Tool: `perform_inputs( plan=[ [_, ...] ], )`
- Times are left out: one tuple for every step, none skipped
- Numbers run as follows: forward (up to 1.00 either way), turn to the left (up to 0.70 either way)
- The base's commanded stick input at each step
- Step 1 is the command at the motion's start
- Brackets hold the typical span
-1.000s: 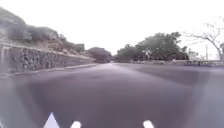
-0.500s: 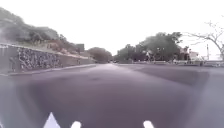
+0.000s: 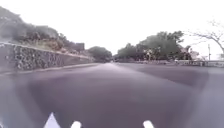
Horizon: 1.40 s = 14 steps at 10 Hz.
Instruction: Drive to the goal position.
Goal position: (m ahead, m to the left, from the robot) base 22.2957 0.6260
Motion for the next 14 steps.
perform_inputs(
  plan=[
    [0.70, 0.00],
    [0.70, 0.00],
    [0.70, 0.00],
    [0.70, 0.00],
    [0.70, 0.00],
    [0.70, 0.00],
    [0.70, 0.00],
    [0.70, 0.00],
    [0.70, 0.00],
    [0.70, 0.00],
    [0.70, 0.00],
    [0.70, 0.00],
    [0.70, 0.00],
    [0.70, 0.00]
  ],
)
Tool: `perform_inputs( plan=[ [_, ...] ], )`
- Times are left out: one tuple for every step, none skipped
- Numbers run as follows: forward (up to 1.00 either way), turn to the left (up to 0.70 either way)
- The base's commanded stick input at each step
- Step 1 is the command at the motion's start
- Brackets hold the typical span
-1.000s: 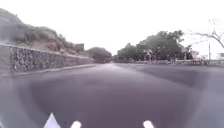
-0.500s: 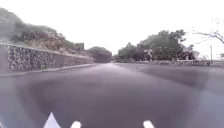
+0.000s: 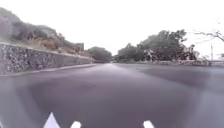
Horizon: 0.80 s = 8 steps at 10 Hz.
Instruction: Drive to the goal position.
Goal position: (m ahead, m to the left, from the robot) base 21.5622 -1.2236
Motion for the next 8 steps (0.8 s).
perform_inputs(
  plan=[
    [0.70, 0.00],
    [0.70, 0.00],
    [0.70, 0.00],
    [0.70, 0.00],
    [0.70, 0.00],
    [0.70, 0.00],
    [0.70, 0.00],
    [0.70, 0.00]
  ],
)
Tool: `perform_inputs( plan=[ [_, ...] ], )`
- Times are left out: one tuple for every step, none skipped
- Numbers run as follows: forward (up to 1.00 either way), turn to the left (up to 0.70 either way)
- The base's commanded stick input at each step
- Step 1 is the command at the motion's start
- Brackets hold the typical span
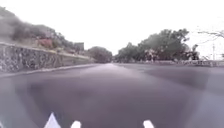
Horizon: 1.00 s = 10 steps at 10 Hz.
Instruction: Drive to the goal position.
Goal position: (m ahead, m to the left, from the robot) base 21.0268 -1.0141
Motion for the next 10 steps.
perform_inputs(
  plan=[
    [0.70, 0.00],
    [0.70, 0.00],
    [0.70, 0.00],
    [0.70, 0.00],
    [0.70, 0.00],
    [0.70, 0.00],
    [0.70, 0.00],
    [0.70, 0.00],
    [0.70, 0.00],
    [0.70, 0.00]
  ],
)
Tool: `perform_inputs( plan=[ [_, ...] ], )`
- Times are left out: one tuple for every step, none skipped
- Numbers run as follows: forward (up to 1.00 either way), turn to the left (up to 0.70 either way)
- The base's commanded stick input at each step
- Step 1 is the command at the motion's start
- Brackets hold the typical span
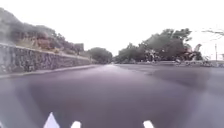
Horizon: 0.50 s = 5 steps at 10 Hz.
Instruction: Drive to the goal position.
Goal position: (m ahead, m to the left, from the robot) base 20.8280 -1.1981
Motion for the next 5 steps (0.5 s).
perform_inputs(
  plan=[
    [0.70, 0.00],
    [0.70, 0.00],
    [0.70, 0.00],
    [0.70, 0.00],
    [0.70, 0.00]
  ],
)
